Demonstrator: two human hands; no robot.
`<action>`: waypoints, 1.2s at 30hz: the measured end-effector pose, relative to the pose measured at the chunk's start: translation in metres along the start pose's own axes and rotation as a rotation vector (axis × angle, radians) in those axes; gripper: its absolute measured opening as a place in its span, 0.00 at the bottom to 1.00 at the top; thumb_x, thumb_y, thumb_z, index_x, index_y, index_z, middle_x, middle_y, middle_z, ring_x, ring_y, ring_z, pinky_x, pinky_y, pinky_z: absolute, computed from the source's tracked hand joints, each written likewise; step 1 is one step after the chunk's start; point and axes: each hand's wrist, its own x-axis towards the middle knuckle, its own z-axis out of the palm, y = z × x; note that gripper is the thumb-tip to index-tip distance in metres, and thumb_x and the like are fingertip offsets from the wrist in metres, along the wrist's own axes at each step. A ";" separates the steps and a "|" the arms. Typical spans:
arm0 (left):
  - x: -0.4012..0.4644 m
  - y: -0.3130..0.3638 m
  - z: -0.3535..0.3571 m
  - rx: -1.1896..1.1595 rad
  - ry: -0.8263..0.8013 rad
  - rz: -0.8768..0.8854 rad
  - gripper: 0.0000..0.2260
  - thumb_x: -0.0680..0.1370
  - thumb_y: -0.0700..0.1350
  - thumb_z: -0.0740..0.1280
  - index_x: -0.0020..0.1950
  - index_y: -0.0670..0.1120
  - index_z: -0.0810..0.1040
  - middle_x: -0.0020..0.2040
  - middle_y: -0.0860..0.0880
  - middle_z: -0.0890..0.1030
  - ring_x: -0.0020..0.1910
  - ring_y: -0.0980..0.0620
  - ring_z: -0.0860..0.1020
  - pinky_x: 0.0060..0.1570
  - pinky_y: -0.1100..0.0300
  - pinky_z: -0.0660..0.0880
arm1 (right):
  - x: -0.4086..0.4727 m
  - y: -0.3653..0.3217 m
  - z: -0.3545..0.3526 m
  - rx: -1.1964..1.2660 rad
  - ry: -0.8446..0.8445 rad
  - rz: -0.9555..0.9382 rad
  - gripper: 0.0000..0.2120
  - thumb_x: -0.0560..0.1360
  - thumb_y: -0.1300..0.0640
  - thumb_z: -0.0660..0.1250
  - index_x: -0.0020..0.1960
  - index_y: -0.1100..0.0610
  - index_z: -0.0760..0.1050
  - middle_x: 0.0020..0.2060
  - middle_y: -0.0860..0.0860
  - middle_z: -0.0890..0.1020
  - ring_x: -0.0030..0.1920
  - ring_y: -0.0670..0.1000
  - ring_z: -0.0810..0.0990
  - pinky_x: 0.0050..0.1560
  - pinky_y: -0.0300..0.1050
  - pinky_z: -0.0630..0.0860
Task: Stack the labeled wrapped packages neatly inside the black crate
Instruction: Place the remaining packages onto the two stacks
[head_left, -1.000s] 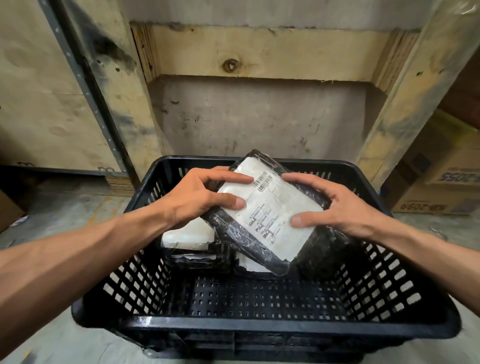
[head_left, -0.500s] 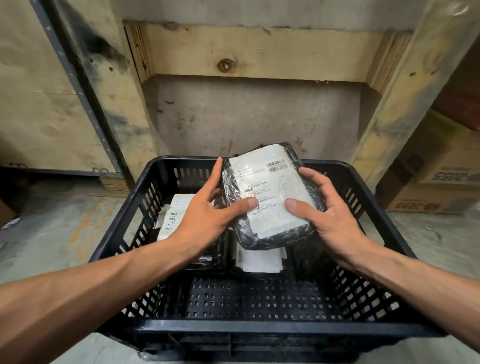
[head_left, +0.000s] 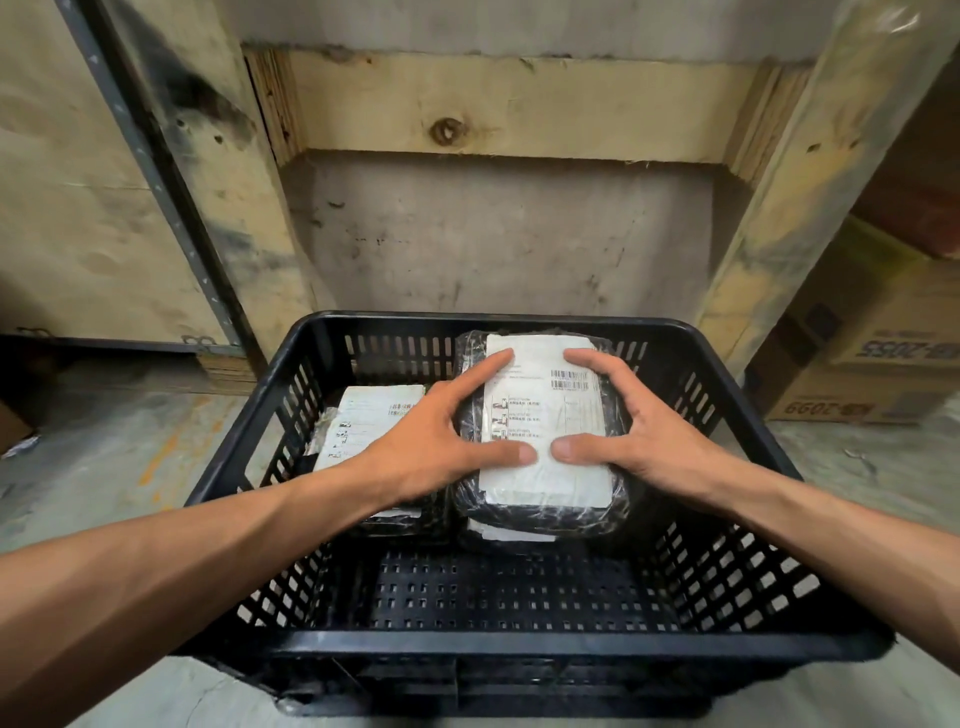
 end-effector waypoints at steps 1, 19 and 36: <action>0.002 -0.003 0.001 0.022 -0.008 -0.013 0.46 0.66 0.54 0.84 0.77 0.69 0.63 0.65 0.73 0.73 0.60 0.76 0.74 0.53 0.79 0.72 | 0.001 0.003 0.001 -0.029 0.000 0.011 0.42 0.65 0.55 0.86 0.71 0.35 0.69 0.59 0.32 0.81 0.61 0.40 0.82 0.56 0.38 0.81; 0.062 -0.038 0.036 0.224 -0.034 -0.519 0.56 0.67 0.32 0.80 0.83 0.57 0.50 0.73 0.45 0.73 0.71 0.41 0.71 0.72 0.45 0.69 | 0.046 0.054 0.022 -0.429 -0.084 0.378 0.44 0.76 0.58 0.77 0.80 0.49 0.51 0.62 0.53 0.76 0.56 0.51 0.79 0.53 0.41 0.80; 0.037 -0.050 0.059 0.702 -0.159 -0.434 0.39 0.83 0.55 0.64 0.84 0.48 0.43 0.82 0.35 0.39 0.81 0.35 0.48 0.79 0.45 0.48 | 0.055 0.071 0.007 -1.042 -0.381 0.439 0.49 0.76 0.30 0.67 0.83 0.35 0.36 0.82 0.52 0.29 0.84 0.58 0.42 0.82 0.60 0.47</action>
